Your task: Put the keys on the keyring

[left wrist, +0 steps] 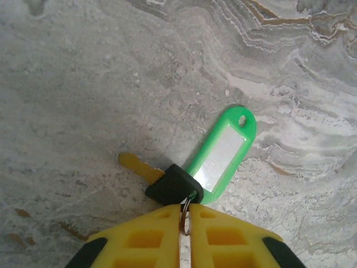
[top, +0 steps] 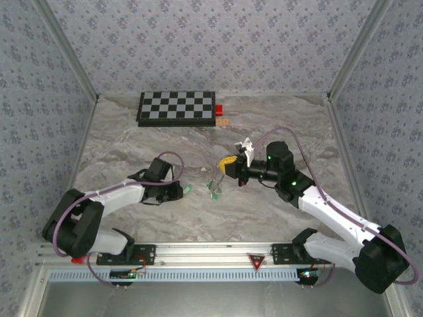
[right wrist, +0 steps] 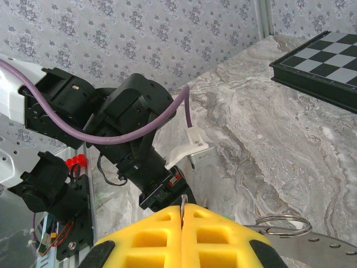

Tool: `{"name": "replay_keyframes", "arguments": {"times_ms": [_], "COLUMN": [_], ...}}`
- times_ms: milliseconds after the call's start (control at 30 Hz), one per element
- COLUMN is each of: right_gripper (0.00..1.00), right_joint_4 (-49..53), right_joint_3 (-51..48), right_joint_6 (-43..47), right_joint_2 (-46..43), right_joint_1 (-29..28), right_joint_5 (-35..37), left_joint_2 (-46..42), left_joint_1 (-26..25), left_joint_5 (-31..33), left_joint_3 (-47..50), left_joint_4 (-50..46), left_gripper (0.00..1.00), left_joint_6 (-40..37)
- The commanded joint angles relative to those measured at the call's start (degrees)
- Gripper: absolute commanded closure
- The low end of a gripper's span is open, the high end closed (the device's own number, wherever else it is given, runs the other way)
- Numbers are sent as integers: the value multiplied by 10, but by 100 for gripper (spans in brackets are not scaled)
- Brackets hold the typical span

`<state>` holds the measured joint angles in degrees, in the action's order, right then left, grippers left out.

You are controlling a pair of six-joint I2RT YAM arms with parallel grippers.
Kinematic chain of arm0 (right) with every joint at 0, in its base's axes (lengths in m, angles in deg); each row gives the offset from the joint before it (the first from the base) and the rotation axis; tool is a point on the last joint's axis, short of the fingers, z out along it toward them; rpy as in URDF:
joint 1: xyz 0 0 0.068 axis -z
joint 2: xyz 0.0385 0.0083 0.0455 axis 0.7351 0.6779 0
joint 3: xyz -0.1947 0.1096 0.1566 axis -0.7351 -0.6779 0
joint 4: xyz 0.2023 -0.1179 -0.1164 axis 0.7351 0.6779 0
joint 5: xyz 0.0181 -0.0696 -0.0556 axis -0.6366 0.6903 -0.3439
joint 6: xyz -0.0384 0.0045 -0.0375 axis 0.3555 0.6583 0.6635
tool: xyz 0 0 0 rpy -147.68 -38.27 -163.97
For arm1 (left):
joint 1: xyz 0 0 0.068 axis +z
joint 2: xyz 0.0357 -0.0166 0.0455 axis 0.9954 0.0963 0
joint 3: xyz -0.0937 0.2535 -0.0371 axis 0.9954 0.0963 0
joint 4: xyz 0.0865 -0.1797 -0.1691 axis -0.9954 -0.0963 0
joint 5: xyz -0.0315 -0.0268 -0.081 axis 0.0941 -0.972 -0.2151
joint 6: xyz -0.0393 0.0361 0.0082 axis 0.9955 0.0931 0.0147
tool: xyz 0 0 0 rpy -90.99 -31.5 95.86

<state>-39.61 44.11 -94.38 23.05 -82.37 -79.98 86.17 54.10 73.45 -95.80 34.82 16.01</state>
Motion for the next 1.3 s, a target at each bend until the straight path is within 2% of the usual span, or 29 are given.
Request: {"name": "replay_keyframes", "arguments": {"times_ms": [0,167,267,433,633,733,867,1067,1267], "right_gripper": [100,100,100,100,100,100,100,100,100], "right_joint_4": [-22,-22,-24,-27,-34,-37,-36,-42,-57], "right_joint_3": [2,1,1,-2,-5,-7,-7,-7,-8], "right_joint_6": [-6,-6,-5,-6,-9,-9,-7,-3,10], "right_joint_2": [-3,-4,-3,-5,-9,-15,-24,-39,-46], "right_joint_1": [-4,-5,-5,-5,-5,-5,-4,-4,-5], "right_joint_5": [-8,-7,-5,1,3,7,17,41,69], "left_joint_2": [2,-28,-53,-99,-141,-169,-209,-248,-233], "left_joint_1": [-3,-2,-6,-26,-65,-75,-76,-77,-77], "left_joint_5": [2,21,41,99,195,228,240,211,184], "left_joint_3": [-17,-30,-49,-87,-120,-120,-102,-67,-64], "left_joint_4": [-2,-37,-72,-130,-147,-119,-44,88,169], "left_gripper": [92,100,100,100,100,100,100,100,100], "left_joint_6": [2,-3,-13,-41,-85,-105,-134,-190,-211]}}
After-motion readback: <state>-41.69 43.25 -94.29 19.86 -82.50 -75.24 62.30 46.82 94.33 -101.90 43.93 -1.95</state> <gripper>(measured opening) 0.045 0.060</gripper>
